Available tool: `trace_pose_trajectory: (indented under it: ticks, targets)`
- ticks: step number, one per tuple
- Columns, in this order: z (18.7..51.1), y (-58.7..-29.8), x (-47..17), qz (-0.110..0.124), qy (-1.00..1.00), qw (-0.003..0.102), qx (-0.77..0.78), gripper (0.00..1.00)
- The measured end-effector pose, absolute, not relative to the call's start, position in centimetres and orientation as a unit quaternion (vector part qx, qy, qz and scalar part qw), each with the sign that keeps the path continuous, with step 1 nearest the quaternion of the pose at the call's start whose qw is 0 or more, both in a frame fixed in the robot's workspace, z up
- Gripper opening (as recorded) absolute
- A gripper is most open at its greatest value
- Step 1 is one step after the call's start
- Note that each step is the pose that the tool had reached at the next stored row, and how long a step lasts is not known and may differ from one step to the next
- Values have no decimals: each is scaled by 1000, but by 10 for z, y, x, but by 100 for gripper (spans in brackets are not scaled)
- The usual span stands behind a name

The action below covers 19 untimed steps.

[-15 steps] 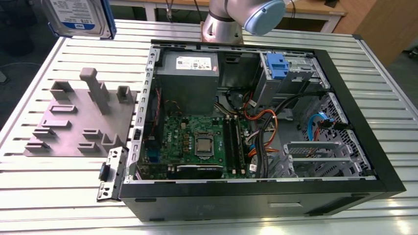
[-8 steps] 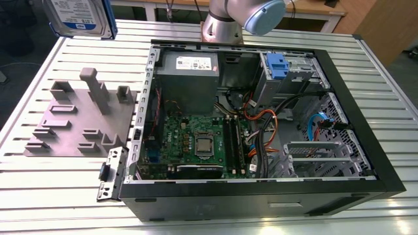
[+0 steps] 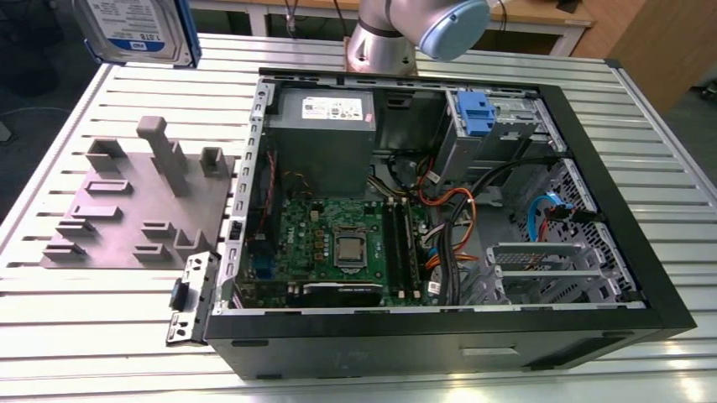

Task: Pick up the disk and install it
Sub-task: 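Pick up the disk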

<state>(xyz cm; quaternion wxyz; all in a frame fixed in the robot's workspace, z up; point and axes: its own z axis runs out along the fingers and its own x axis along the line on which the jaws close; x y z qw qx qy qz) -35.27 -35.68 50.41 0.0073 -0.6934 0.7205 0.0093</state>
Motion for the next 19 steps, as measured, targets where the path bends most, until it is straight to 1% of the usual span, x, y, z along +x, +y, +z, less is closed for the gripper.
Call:
trace_pose_trajectory:
  ticks: [14,19]
  targets:
    - [504,-374,-352,9,720,7,-693,37]
    - [504,-376,-347,9,721,7,-693,37]
